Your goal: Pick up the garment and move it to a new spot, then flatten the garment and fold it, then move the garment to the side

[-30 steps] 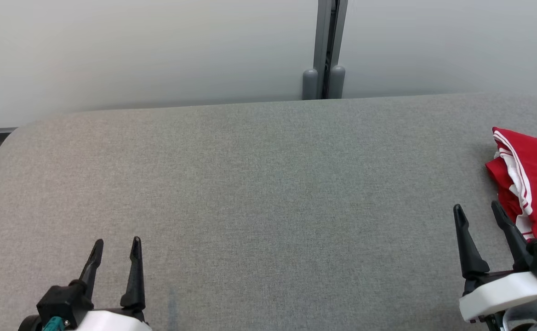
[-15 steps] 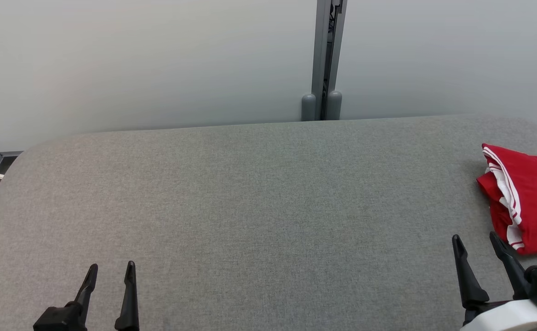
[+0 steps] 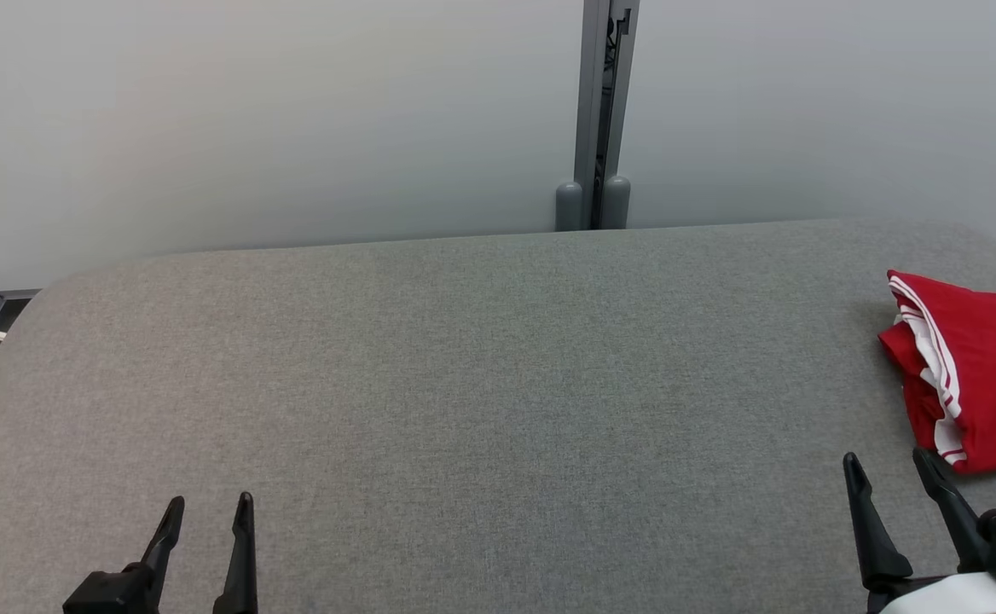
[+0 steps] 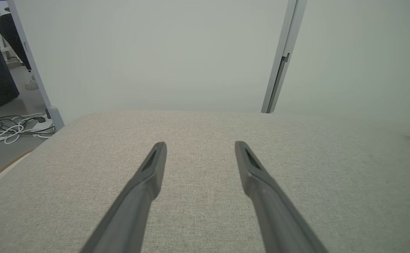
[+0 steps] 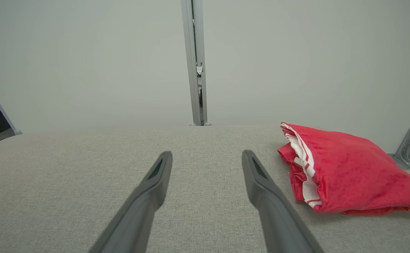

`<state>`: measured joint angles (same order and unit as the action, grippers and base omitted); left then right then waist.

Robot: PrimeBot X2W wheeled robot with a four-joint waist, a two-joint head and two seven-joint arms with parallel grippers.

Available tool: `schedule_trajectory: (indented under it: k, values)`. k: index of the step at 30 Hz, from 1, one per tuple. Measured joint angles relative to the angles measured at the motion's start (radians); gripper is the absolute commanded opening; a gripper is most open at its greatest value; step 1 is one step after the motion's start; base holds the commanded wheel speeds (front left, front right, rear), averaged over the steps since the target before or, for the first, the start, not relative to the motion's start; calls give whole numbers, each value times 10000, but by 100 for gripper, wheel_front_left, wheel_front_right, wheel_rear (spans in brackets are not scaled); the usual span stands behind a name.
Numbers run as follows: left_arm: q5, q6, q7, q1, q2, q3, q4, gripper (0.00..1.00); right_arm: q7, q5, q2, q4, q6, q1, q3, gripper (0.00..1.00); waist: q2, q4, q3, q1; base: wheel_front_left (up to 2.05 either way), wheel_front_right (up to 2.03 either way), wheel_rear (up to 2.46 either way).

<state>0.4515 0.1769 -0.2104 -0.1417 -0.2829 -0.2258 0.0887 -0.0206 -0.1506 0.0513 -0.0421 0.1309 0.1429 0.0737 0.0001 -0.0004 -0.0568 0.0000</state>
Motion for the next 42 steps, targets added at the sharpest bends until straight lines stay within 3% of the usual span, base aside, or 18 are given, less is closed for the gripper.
schedule_trajectory:
  k: [30, 31, 35, 42]
  values:
    - [115, 2, 44, 28, -151, -198, 130, 100, -2, -84, -6, -38, 0, 8, 63, 100, 0, 26, 46, 0, 0, 0, 0]
    - [113, 0, 48, 18, -136, -203, 169, 0, -2, -82, -13, -2, 0, 11, 61, 0, 0, 27, 46, 0, 0, 0, 0]
    - [121, 0, 86, -188, 134, -320, 495, 0, 25, -94, -151, 385, 0, 157, 31, 0, 0, 26, 50, 0, 0, 0, 0]
    - [1164, -230, 351, -150, 339, -59, 614, 0, 132, -1363, -169, 656, 0, 85, 54, 0, 0, 25, 81, 0, 0, 0, 0]
